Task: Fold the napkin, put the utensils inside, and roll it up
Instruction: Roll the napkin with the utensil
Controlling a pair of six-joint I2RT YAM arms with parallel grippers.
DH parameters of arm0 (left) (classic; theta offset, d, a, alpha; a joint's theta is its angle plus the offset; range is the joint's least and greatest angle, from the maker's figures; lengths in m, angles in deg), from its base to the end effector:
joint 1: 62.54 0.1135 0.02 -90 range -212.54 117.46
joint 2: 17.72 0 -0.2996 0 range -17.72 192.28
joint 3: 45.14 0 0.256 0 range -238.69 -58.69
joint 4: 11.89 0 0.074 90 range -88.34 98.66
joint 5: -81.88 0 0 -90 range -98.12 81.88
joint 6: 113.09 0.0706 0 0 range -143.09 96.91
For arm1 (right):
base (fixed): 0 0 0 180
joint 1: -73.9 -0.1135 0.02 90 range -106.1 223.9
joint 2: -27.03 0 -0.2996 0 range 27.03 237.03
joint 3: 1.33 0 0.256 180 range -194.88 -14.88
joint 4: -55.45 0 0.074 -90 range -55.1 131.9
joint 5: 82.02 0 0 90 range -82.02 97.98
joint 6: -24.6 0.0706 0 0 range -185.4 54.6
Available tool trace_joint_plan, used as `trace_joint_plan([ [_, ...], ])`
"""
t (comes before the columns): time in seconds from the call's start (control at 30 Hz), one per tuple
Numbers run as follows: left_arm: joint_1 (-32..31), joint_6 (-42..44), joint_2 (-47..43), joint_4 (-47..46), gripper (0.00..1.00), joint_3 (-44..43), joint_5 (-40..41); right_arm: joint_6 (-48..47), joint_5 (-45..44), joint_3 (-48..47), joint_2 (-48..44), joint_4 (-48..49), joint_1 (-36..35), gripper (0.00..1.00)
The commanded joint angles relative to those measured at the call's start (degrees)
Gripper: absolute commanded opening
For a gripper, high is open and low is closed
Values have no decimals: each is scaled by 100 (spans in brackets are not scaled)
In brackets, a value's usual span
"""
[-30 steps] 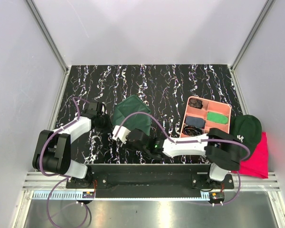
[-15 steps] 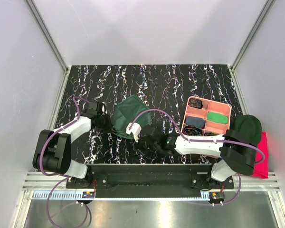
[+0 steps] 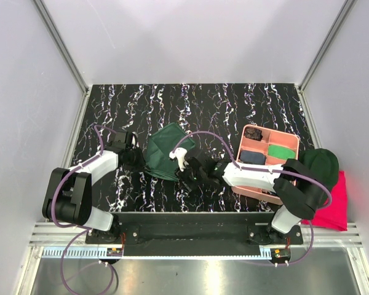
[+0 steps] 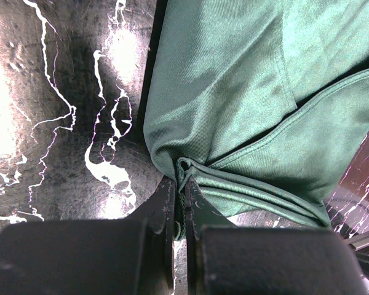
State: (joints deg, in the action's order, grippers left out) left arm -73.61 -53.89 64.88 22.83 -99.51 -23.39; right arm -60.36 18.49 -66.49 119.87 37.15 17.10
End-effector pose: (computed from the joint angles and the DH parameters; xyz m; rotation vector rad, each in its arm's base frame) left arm 0.2630 -0.0704 0.1630 -0.3820 2.7121 -0.5780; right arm 0.1870 0.3093 0.1907 -1.1653 2.1908 0.7107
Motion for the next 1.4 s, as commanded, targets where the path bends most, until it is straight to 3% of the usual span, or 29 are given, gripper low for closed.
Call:
trace_joint_plan([
  [0.0,26,119,-104,-16,0,-172,-90,-38,189,-384,94,-140,116,37],
  [0.2,26,128,-87,-42,0,-155,-90,-126,75,-507,243,-245,213,37],
  [0.53,26,128,-8,-51,0,-190,-90,6,980,-666,243,-543,143,37],
  [0.83,26,128,27,-60,0,-190,-82,-20,-100,-850,718,-729,169,37],
  [1.37,26,154,71,-60,0,-181,-73,-372,-198,-1202,1043,-913,661,38],
])
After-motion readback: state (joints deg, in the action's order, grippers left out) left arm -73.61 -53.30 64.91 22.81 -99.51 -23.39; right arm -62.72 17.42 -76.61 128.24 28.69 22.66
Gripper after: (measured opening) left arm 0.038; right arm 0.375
